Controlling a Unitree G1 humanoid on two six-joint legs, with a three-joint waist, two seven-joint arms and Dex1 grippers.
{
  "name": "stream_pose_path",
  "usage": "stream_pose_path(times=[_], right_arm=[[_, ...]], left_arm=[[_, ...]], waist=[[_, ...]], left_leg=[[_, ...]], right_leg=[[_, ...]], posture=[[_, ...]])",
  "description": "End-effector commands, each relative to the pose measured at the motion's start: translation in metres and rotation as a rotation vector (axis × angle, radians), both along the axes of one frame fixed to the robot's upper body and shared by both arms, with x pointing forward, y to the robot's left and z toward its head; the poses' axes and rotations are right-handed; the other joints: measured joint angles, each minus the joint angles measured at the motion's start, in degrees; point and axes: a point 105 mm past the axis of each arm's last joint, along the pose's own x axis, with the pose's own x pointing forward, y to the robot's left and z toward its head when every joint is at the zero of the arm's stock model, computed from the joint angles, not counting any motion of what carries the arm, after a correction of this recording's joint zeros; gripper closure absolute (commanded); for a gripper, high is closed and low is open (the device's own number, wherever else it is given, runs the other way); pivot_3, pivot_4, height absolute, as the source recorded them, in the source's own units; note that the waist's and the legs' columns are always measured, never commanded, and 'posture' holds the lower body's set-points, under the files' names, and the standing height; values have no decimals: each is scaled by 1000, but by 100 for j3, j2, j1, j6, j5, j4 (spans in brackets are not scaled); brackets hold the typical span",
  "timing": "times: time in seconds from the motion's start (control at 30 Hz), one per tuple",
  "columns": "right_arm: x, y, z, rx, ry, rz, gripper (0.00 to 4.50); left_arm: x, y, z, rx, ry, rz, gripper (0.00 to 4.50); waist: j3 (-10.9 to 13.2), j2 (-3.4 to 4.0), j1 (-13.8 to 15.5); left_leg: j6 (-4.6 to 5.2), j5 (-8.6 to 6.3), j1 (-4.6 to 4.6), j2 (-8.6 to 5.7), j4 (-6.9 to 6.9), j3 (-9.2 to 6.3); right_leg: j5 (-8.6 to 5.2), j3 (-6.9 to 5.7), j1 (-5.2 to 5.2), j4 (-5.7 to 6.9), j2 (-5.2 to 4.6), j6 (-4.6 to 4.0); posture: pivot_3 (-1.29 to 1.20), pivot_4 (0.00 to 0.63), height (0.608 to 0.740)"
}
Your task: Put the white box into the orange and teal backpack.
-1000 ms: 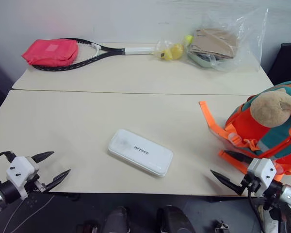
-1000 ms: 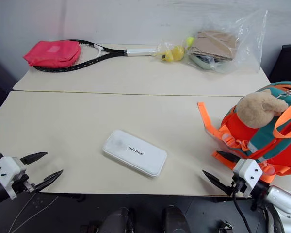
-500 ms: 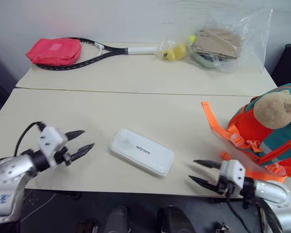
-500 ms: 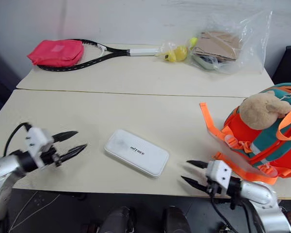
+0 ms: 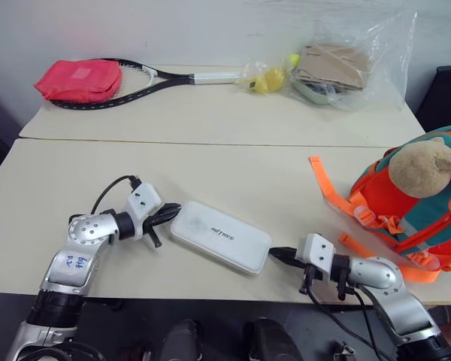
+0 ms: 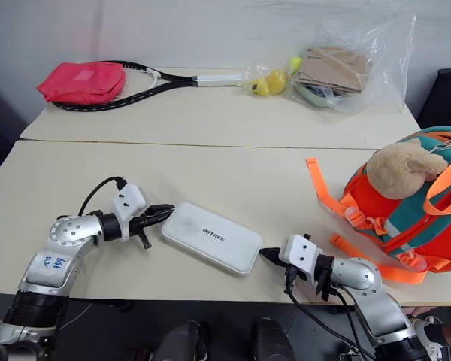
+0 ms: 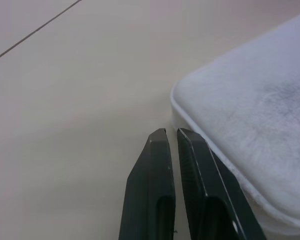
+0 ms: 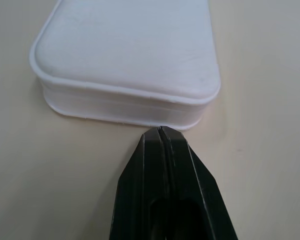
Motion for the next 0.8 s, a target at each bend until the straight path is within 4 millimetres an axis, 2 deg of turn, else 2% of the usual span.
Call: stream_pose_path(times=[0.03, 0.23, 0.33, 0.4, 0.5, 0.53, 0.57, 0.63, 0.7, 0.8], right_arm=[[8, 2, 12, 8, -41, -11, 4500], [31, -9, 24, -23, -70, -63, 4500], [39, -18, 23, -53, -49, -81, 4500], [41, -26, 19, -85, -37, -88, 4500], [41, -37, 19, -110, -34, -96, 4500], [41, -39, 20, -114, -34, -97, 4500], [41, -41, 20, -119, -35, -96, 4500], [39, -44, 23, -127, -30, -82, 4500], [38, -43, 24, -138, -26, -54, 4500], [31, -38, 24, -146, 1, 11, 4500]], left_arm=[[-18, -11, 4, -20, 7, -85, 4149], [-45, -2, -4, -22, 68, -70, 4149], [-49, 6, -2, -30, 49, -10, 4149], [-45, 21, 2, -39, 28, 71, 4149], [-45, 47, 2, -79, 88, 187, 4149], [-48, 52, 4, -142, 133, 202, 3856], [-51, 57, 6, -211, 182, 222, 3761], [-56, 74, 2, -353, 395, 328, 3268], [-64, 72, 6, -458, 567, 297, 2683], [-55, 61, 20, -495, 646, 254, 1741]], waist=[[0, 0, 9], [0, 0, -3], [1, 1, 7], [1, 1, 33], [1, 1, 17], [1, 1, 14], [1, 1, 11], [1, 1, 8], [3, -2, 6], [5, -2, 41]], left_leg=[[0, 0, 0, 0, 0, 0], [1, -1, -1, -1, 0, -2], [2, -2, -1, -1, -2, -3], [3, -2, -2, -1, -3, -5], [9, -4, -4, -2, -1, -7], [10, -4, -4, -3, -1, -7], [10, -4, -4, -2, -1, -7], [9, -4, -4, -3, -1, -7], [8, -3, -4, -2, 0, -9], [8, -2, -2, -6, 1, -13]], right_leg=[[0, 0, 0, 0, -1, 0], [0, 1, 1, -3, -3, 0], [0, 1, 0, -4, -4, 0], [0, -1, 1, -4, -4, 0], [0, -4, 1, -5, -5, 0], [0, -4, 2, -7, -6, 0], [0, -4, 4, -7, -6, 0], [0, -4, 3, -6, -7, 0], [0, -4, 2, -3, -6, 0], [0, -6, 4, 0, -8, 0]], posture=[[0, 150, 740], [0, 150, 740], [0, 150, 740], [0, 150, 740], [0, 150, 740], [0, 150, 740], [0, 150, 740], [0, 150, 740], [0, 150, 740], [0, 150, 740]])
